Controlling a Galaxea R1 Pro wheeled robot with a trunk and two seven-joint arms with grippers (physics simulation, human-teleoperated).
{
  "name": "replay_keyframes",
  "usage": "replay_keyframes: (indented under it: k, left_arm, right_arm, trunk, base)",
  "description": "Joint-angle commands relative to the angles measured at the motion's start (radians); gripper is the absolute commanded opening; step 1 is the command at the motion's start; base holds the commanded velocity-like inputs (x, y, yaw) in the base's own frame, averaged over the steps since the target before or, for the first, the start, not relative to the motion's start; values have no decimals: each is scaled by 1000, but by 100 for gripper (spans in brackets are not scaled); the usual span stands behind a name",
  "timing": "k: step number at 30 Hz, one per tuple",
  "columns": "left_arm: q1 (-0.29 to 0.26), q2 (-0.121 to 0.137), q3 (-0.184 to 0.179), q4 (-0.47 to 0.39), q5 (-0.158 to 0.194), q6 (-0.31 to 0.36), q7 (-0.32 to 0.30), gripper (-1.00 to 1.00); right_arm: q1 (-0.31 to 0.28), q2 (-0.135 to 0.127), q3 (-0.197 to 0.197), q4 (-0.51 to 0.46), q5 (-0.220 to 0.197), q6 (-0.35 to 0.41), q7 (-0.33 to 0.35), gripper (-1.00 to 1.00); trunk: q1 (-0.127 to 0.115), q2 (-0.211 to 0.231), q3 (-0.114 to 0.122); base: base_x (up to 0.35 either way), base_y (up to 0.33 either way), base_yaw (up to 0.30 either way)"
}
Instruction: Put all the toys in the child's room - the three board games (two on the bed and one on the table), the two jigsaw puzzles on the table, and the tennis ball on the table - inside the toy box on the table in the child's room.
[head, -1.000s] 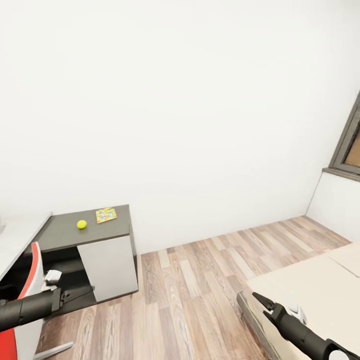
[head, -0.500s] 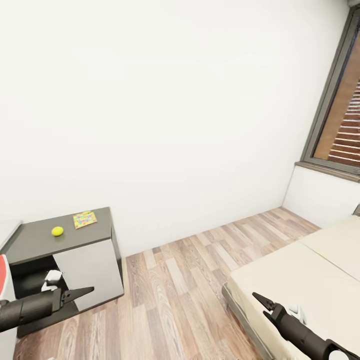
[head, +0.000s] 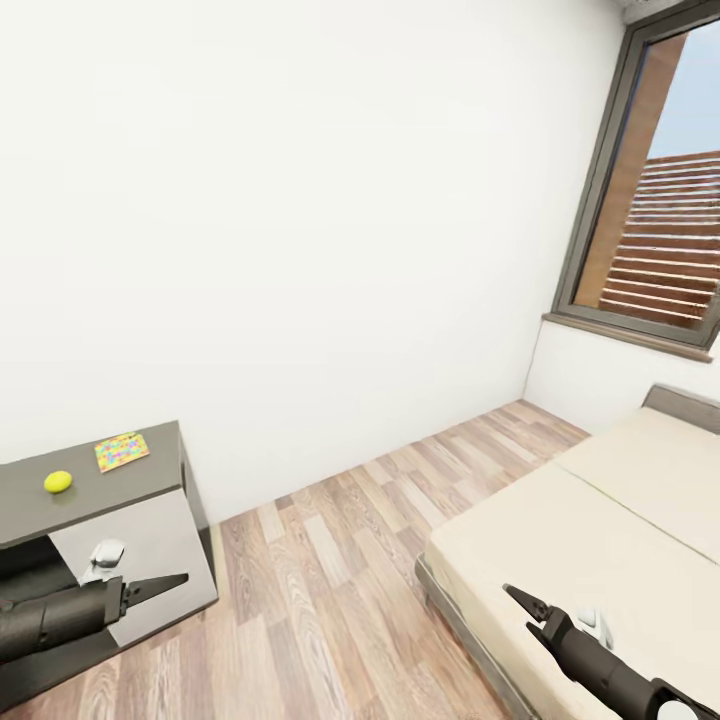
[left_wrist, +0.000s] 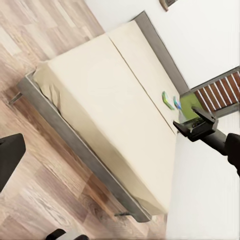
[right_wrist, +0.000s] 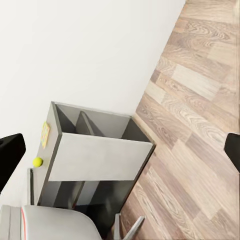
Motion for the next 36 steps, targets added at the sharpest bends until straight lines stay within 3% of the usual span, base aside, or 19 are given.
replay_keyframes:
  k: [1, 36]
  left_arm:
    - [-1, 0, 1, 0, 0, 11, -4, 100]
    - [-1, 0, -1, 0, 0, 11, -2, 100]
  right_arm:
    - [-1, 0, -2, 0, 0, 7, 3, 100]
    - [-1, 0, -2, 1, 1, 5, 1, 100]
  trunk:
    - [1, -2, -3]
    - [1, -2, -30]
  base:
    - [0, 0, -247]
    - [0, 0, -247]
